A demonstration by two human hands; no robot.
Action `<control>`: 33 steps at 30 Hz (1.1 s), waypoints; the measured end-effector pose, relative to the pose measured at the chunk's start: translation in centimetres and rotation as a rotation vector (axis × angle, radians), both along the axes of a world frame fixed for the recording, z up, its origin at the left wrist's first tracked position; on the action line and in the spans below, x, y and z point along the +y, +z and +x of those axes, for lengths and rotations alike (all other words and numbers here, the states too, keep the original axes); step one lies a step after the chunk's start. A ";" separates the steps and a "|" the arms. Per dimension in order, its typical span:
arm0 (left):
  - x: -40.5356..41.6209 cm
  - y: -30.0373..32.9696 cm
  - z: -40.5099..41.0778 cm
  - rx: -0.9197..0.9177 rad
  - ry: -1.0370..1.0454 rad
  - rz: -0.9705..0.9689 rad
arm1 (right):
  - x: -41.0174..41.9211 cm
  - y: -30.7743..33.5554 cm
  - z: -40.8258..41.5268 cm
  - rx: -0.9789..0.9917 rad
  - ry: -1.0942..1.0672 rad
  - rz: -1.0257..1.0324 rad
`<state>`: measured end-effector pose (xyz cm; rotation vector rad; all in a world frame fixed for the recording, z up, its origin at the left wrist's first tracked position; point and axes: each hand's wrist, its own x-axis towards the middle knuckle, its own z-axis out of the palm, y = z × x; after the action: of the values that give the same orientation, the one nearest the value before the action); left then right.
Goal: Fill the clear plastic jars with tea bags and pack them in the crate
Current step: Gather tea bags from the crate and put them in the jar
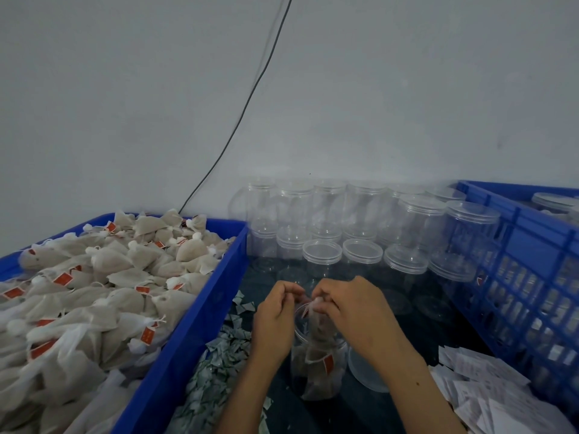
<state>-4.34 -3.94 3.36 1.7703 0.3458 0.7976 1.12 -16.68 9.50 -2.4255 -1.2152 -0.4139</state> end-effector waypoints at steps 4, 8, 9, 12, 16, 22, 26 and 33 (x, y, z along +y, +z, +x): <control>0.2 -0.1 0.0 0.006 0.009 -0.006 | 0.0 -0.3 -0.2 0.084 0.074 0.074; 0.2 -0.3 0.0 0.025 0.011 -0.038 | 0.4 -0.6 0.0 -0.034 0.062 -0.226; 0.3 -0.3 0.0 0.026 0.011 -0.041 | 0.4 -0.5 0.0 -0.029 0.069 -0.288; 0.3 -0.2 0.2 0.027 0.016 -0.040 | -0.1 -0.4 0.1 0.110 0.103 -0.364; 0.2 -0.4 0.3 0.022 0.018 -0.055 | -0.4 -0.2 0.0 0.233 0.107 -0.385; 1.0 0.1 -0.2 0.072 0.053 0.000 | -0.9 0.3 0.0 0.304 0.188 -0.354; 3.7 0.0 -1.6 0.185 0.182 0.160 | -3.1 1.5 1.3 0.388 0.195 0.162; 4.5 -1.9 -3.4 0.551 0.092 0.446 | -5.0 -2.1 3.3 0.745 0.051 0.744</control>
<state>-7.78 0.56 1.47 2.4060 0.6528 0.4530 4.38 -21.63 7.43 -1.6466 -0.6246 0.0706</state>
